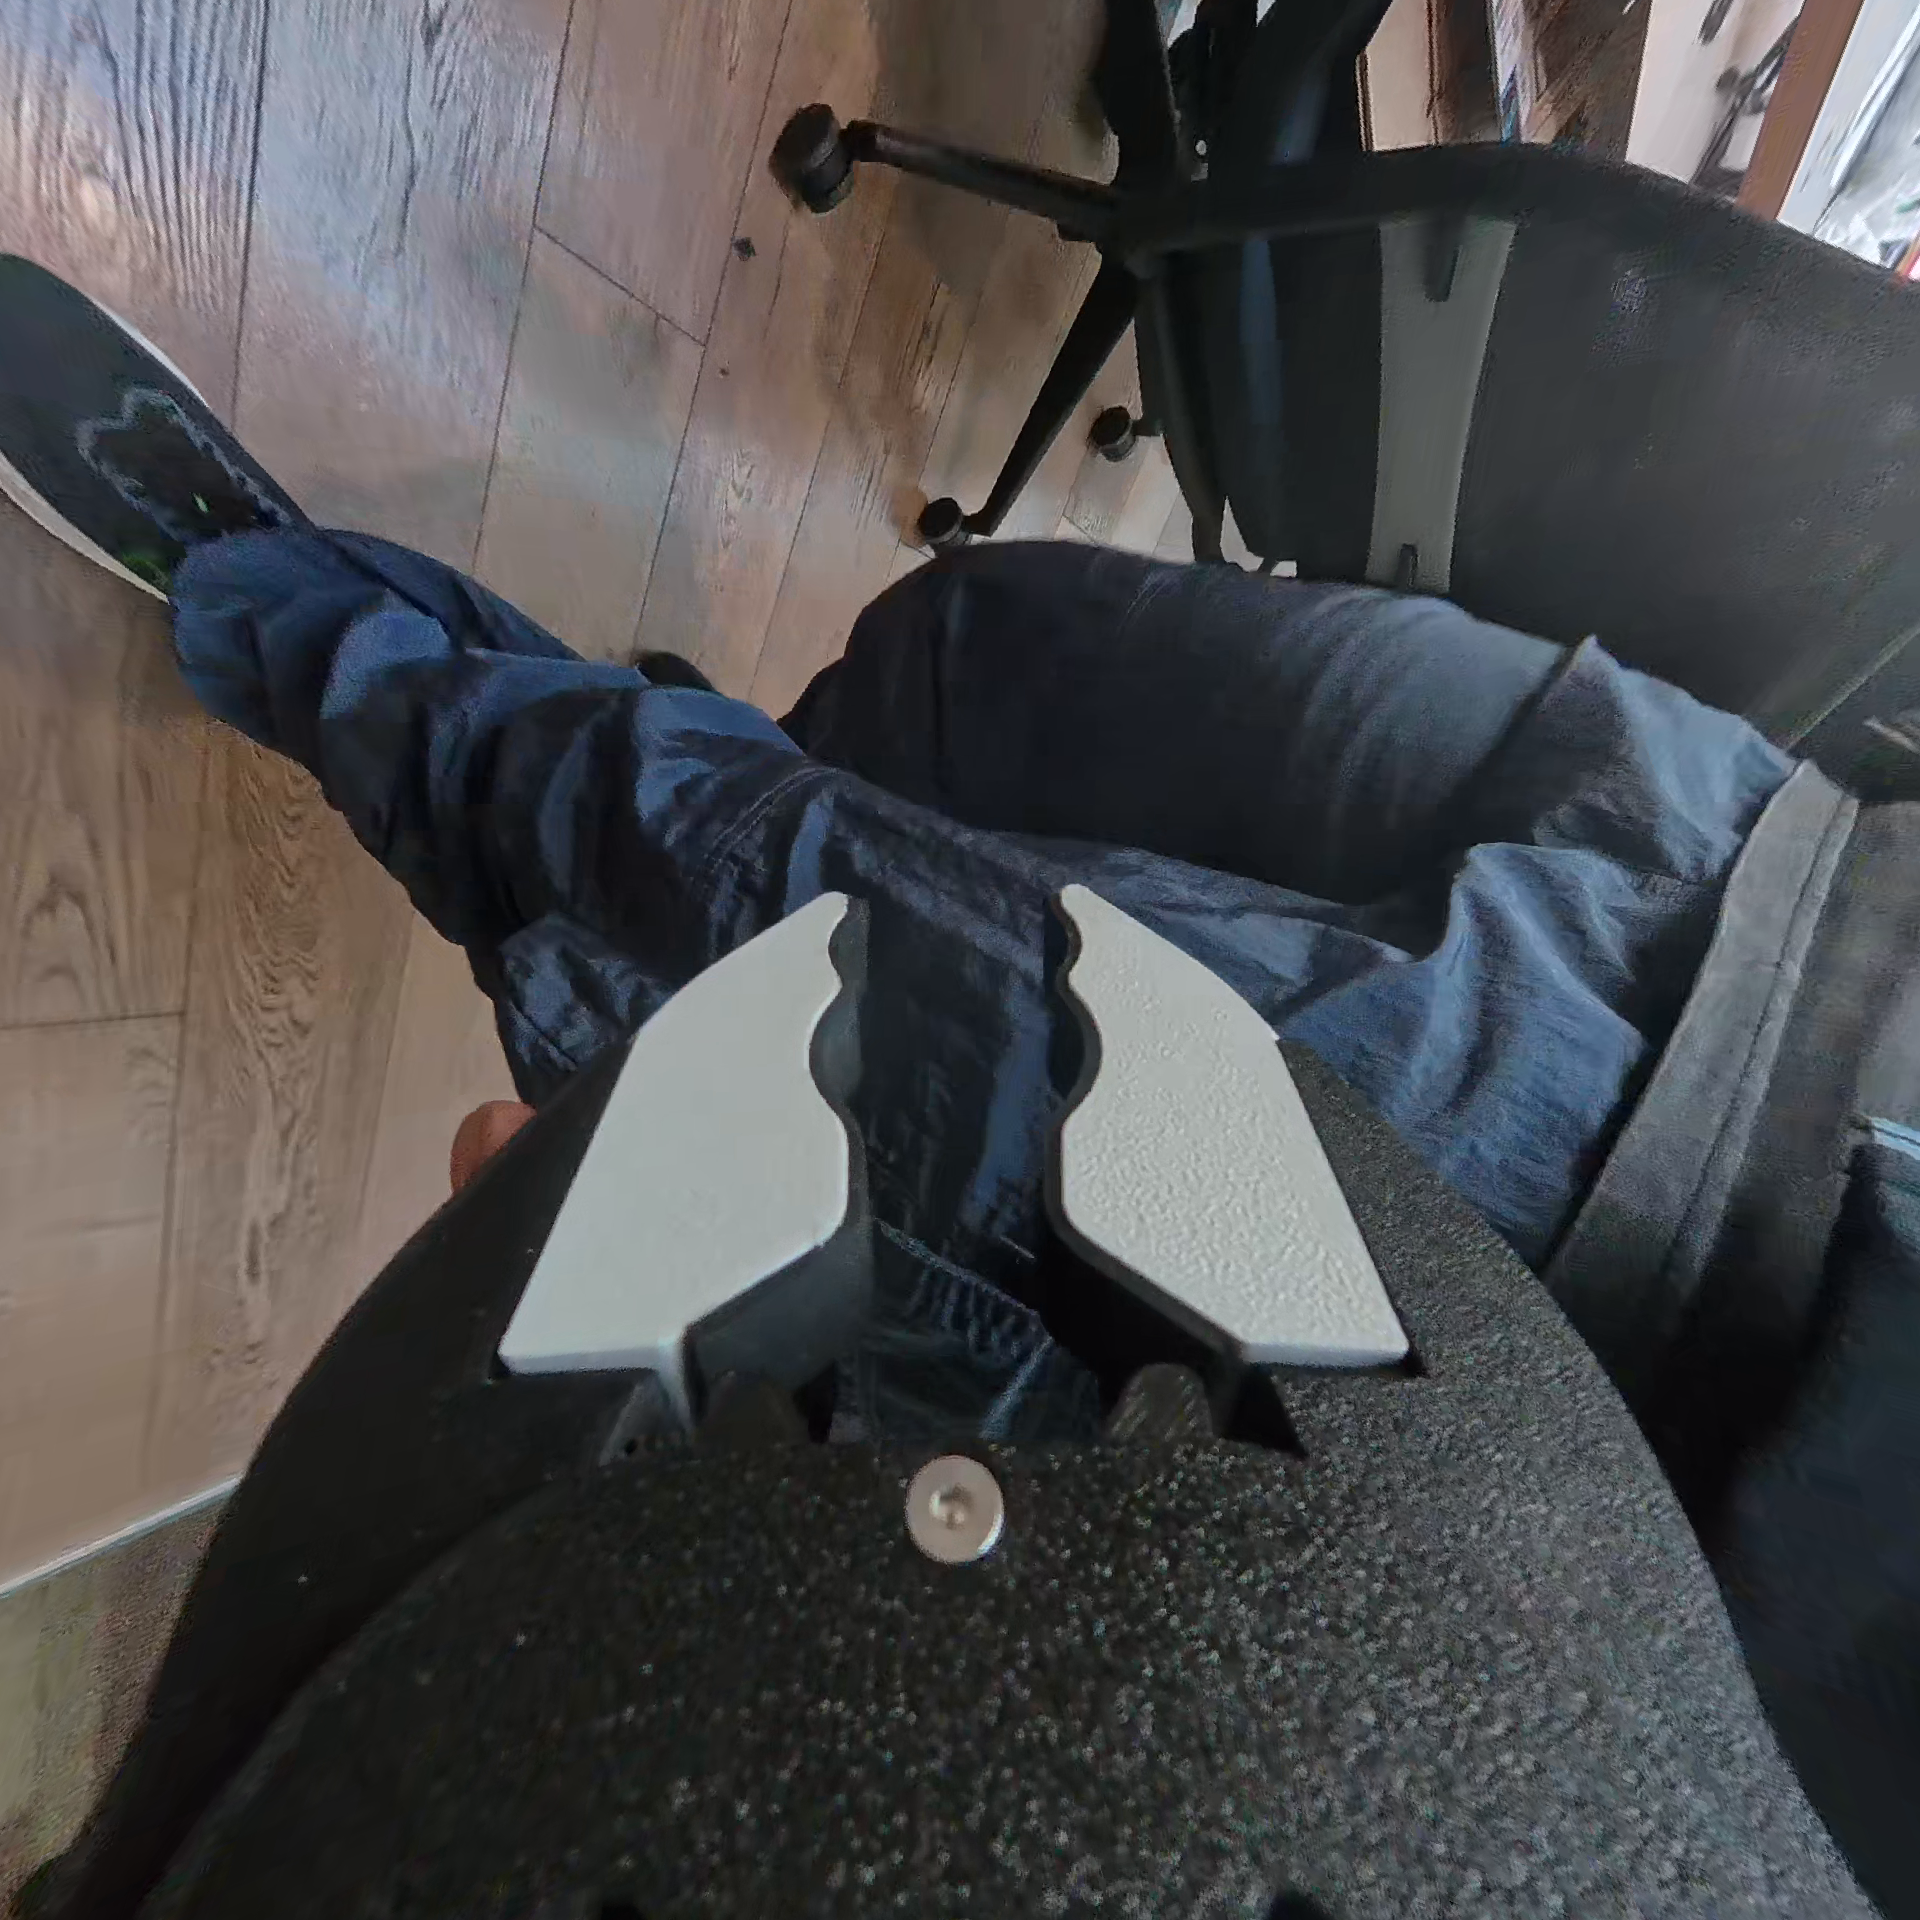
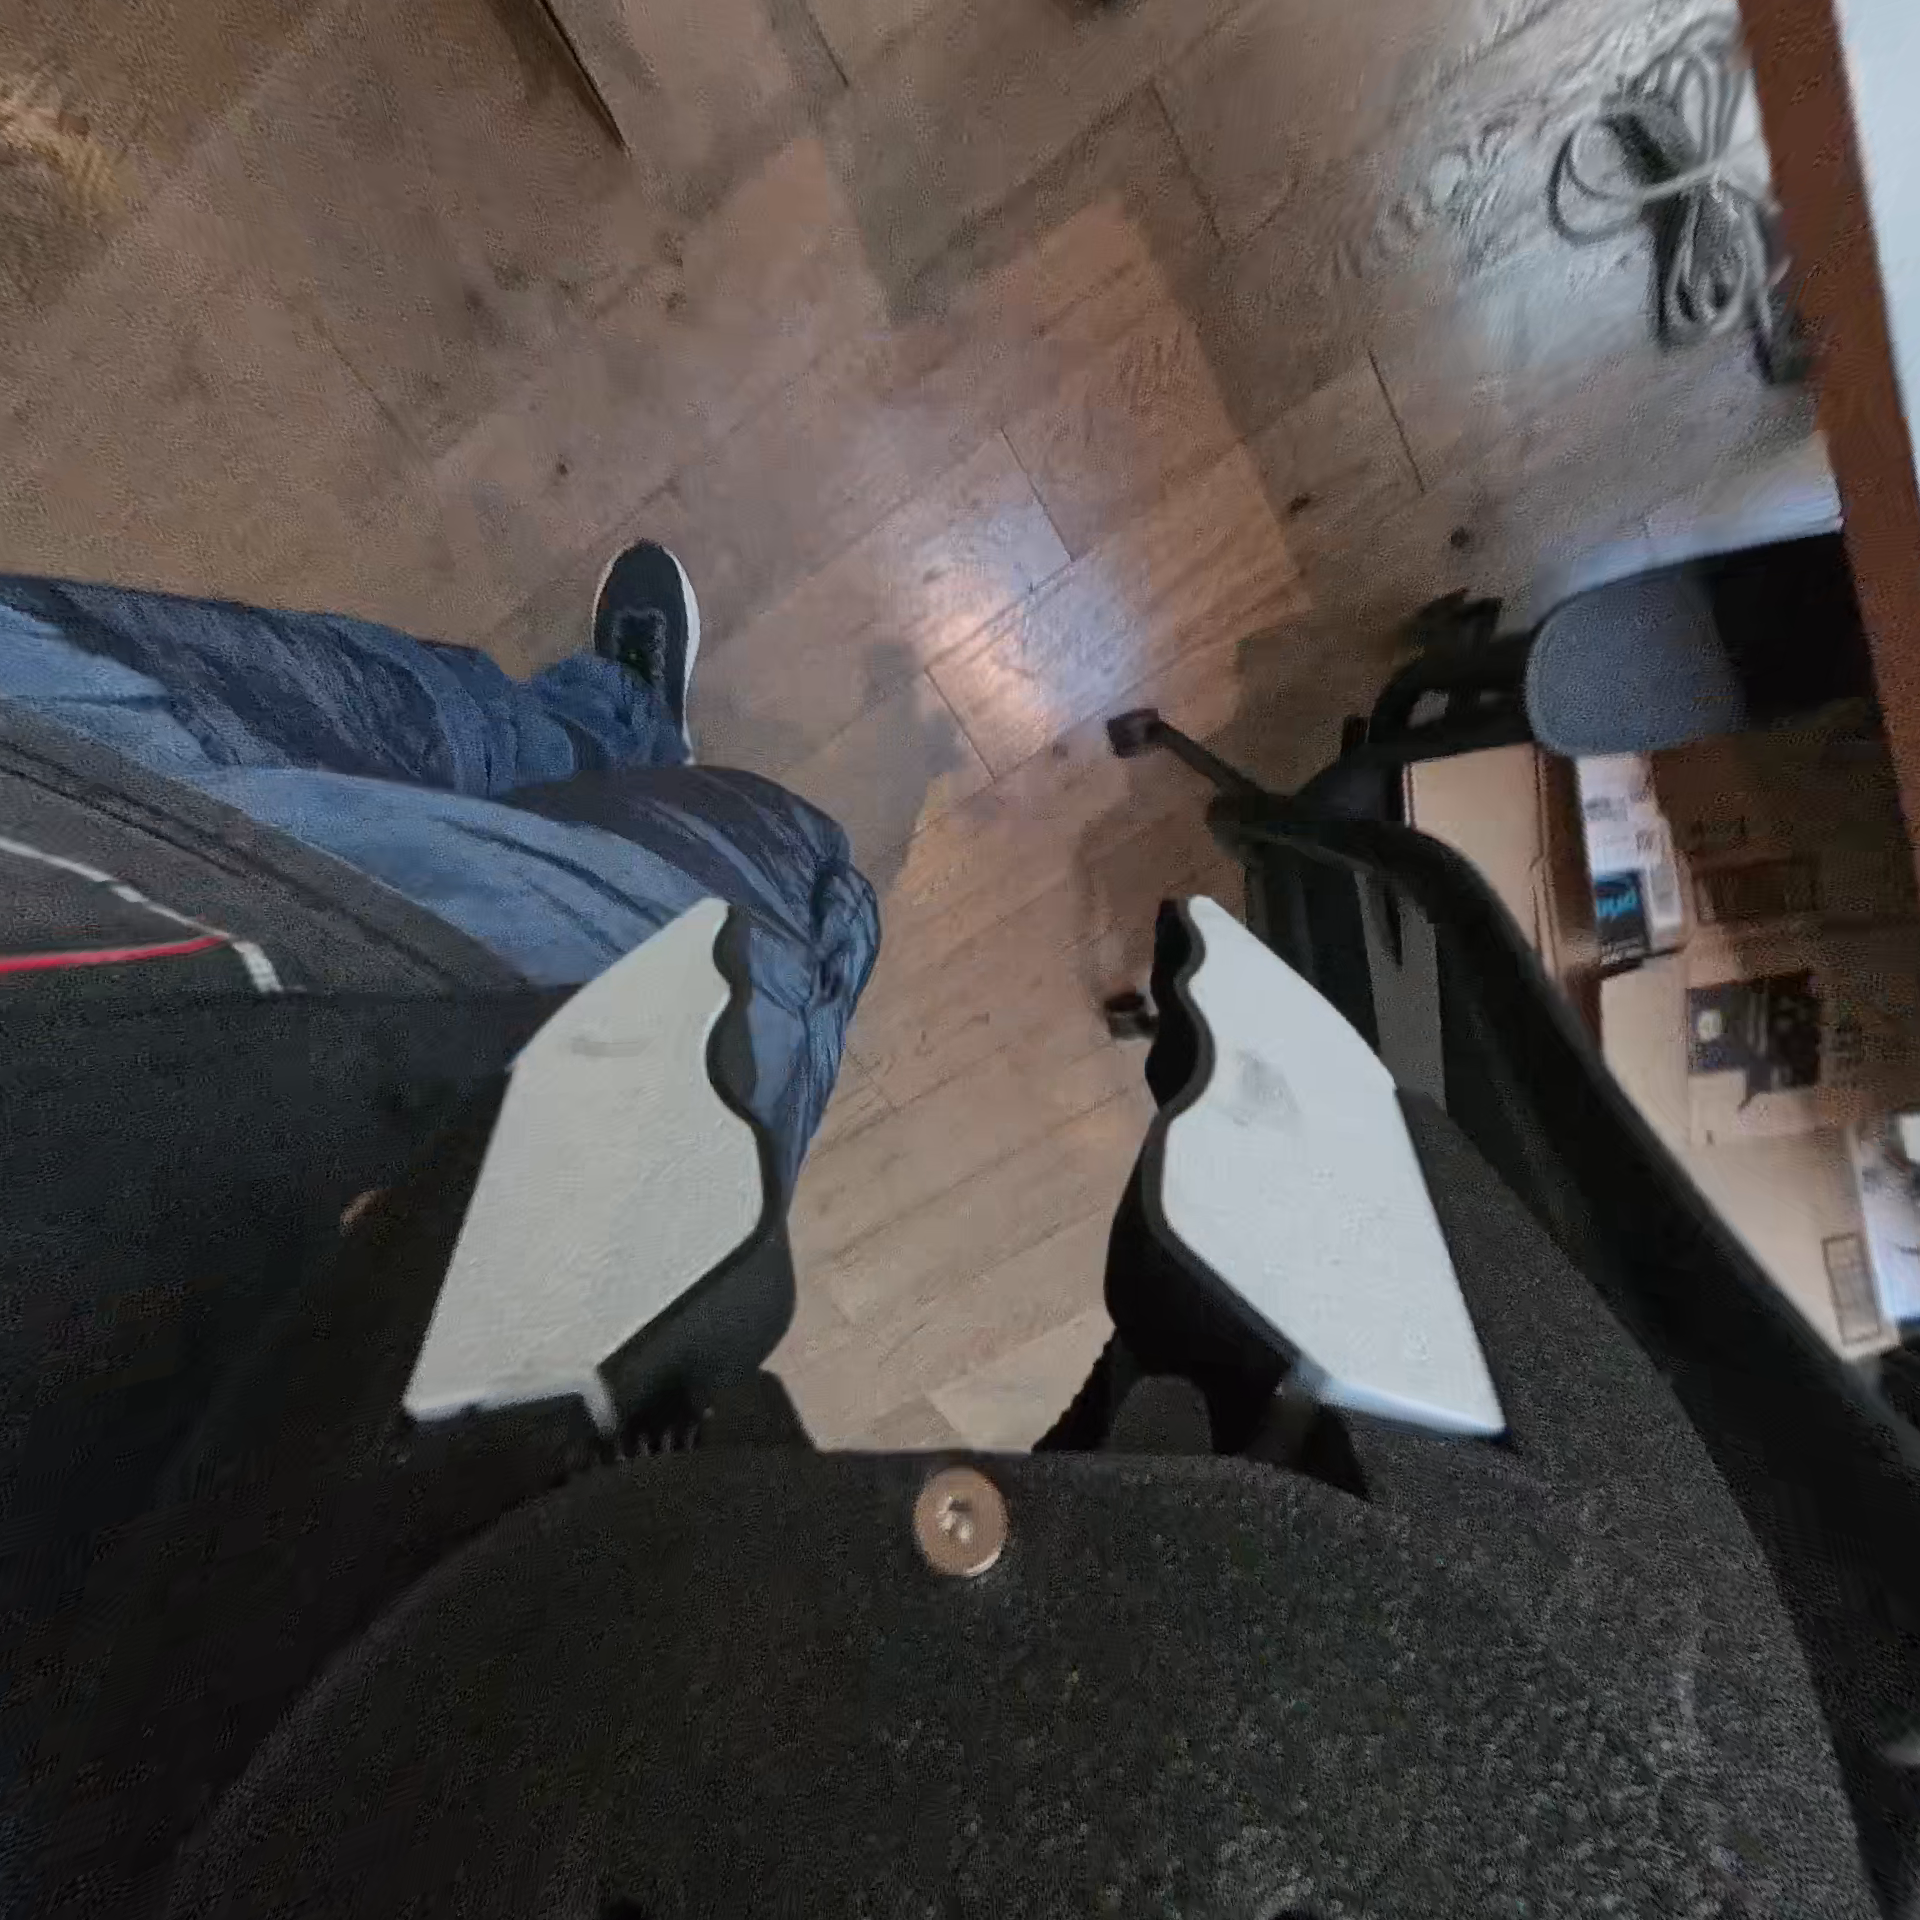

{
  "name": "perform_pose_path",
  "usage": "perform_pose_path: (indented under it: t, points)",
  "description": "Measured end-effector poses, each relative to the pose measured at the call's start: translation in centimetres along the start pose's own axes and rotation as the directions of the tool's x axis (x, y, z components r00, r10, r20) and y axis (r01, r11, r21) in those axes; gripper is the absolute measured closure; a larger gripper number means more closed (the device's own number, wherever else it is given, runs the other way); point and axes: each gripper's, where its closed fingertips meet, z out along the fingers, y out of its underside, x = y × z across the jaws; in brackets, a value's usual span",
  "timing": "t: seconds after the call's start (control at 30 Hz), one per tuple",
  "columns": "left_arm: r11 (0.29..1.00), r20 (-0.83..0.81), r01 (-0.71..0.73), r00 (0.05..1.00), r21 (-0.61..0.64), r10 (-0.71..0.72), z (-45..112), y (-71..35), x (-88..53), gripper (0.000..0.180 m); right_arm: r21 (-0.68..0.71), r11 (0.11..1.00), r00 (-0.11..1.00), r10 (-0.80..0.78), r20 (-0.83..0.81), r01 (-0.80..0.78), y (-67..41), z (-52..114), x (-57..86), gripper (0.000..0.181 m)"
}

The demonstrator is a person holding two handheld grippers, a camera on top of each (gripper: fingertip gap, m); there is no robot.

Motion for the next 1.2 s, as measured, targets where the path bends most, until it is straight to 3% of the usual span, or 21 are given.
perform_pose_path:
  t: [0.13,0.3,0.4,0.53,0.63,0.7,0.77,0.83,0.97,1.1,1.2]
  points:
    - [0.992,0.072,-0.058,0.995,-0.111,0.066,-3.8,-5.6,-1.8,0.147,0.14,0.986,0.996,-0.091,0.007,0.089,-14.5,2.6,1.2,0.107]
    - [0.998,0.03,-0.054,0.998,-0.023,0.054,-5.9,-13.0,-0.5,0.146,0.23,0.949,0.976,-0.199,-0.092,0.215,-32.6,5.7,8.2,0.108]
    - [0.999,0.087,-0.042,0.995,-0.028,0.044,-5.9,-15.0,-0.6,0.146,0.261,0.949,0.983,-0.18,-0.021,0.179,-42.2,8.2,12.7,0.11]
    - [0.988,0.027,0.09,0.995,0.122,-0.094,-5.3,-17.1,2.2,0.146,0.08,0.982,0.972,-0.184,0.143,0.174,-48.5,14.9,16.6,0.104]
    - [0.979,0.02,0.13,0.991,0.16,-0.135,-4.8,-17.9,3.5,0.146,-0.116,0.977,0.944,-0.14,0.299,0.182,-48.5,20.3,17.0,0.107]
    - [0.969,0.011,0.145,0.989,0.2,-0.15,-5.1,-19.0,4.4,0.147,-0.256,0.947,0.909,-0.077,0.411,0.196,-46.7,22.6,16.2,0.13]
    - [0.956,-0.017,0.146,0.989,0.256,-0.146,-5.9,-20.8,5.6,0.147,-0.31,0.929,0.852,-0.009,0.524,0.201,-45.6,23.1,14.9,0.159]
    - [0.941,-0.056,0.138,0.99,0.308,-0.127,-6.9,-23.5,7.3,0.147,-0.249,0.956,0.809,0.023,0.587,0.154,-46.2,22.1,14.1,0.172]
    - [0.894,-0.226,0.105,0.974,0.436,-0.004,-9.9,-32.1,13.8,0.145,-0.025,0.999,0.726,-0.007,0.688,0.034,-47.6,15.8,13.1,0.175]
    - [0.87,-0.495,0.104,0.851,0.482,0.173,-12.6,-41.7,24.1,0.116,0.182,0.975,0.578,-0.077,0.812,-0.126,-46.6,6.6,10.9,0.176]
    - [0.893,-0.601,0.033,0.751,0.449,0.274,-12.6,-47.1,30.9,0.084,0.279,0.953,0.491,-0.188,0.85,-0.118,-43.4,2.5,7.6,0.176]
